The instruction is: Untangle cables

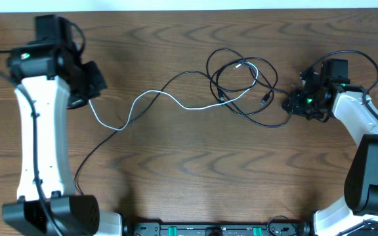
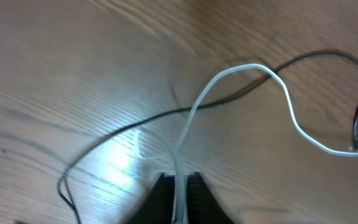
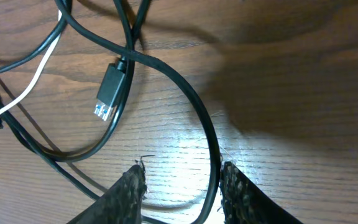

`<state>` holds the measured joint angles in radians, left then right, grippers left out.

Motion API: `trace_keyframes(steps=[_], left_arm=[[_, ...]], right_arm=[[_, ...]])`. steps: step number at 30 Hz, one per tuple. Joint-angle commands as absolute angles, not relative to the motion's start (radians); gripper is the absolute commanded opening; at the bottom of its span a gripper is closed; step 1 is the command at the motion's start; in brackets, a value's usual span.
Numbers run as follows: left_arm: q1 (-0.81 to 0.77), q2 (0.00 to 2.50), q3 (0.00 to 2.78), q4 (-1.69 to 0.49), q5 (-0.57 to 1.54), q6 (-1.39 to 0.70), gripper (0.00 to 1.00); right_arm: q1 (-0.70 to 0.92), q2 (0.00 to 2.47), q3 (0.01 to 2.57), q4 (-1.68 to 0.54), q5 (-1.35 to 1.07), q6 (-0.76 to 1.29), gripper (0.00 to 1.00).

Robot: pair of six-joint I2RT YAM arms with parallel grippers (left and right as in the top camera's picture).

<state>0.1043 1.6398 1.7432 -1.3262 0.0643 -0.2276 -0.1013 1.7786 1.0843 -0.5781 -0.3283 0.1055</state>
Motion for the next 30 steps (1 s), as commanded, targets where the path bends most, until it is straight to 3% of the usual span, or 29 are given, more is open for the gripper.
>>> trace_keyframes(steps=[1,4,14,30], left_arm=[[0.073,1.65,1.75,-1.332,0.04,-0.2,0.32],[0.042,1.652,1.75,-1.33,0.04,-0.17,0.49],[-0.088,1.656,1.74,-1.319,0.072,0.019,0.7],[-0.294,1.875,1.684,-1.126,0.288,0.291,0.71]], right_arm=[[-0.105,1.753,1.1,-0.579,-0.312,0.107,0.38],[-0.105,1.753,1.1,-0.577,-0.312,0.107,0.4],[-0.105,1.753,1.1,-0.577,-0.313,0.107,0.42],[-0.105,1.753,1.1,-0.578,-0.312,0.107,0.44]])
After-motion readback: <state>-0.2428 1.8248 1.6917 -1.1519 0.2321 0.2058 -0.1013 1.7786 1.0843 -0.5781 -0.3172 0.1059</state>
